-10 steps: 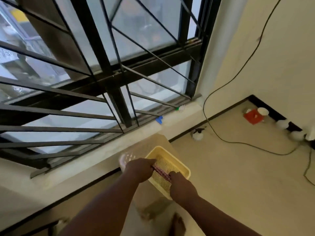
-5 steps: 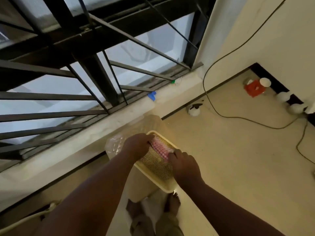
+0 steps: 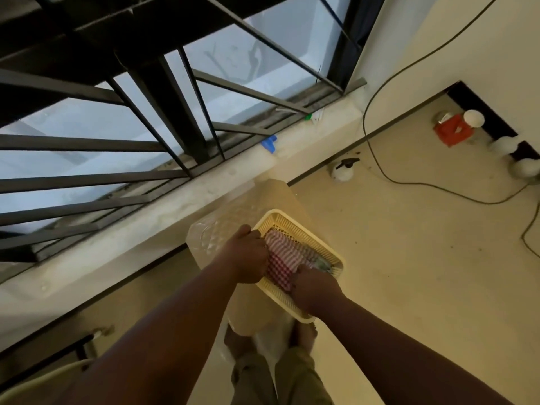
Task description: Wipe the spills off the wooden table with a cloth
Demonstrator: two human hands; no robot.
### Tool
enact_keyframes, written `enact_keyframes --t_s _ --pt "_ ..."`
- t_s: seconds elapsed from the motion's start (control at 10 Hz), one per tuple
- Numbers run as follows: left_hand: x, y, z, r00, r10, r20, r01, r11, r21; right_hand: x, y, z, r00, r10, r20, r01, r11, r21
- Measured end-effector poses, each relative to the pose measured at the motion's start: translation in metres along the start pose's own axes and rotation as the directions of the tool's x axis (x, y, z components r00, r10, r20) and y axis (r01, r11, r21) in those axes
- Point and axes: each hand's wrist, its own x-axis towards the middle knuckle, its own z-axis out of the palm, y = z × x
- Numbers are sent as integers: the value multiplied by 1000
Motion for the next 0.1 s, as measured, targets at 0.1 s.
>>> enact_keyframes --t_s 0.1 --pt "-3 -4 -4 998 7 -70 -7 1000 -4 -3 -1 -5 1000 11 24 -11 1000 2"
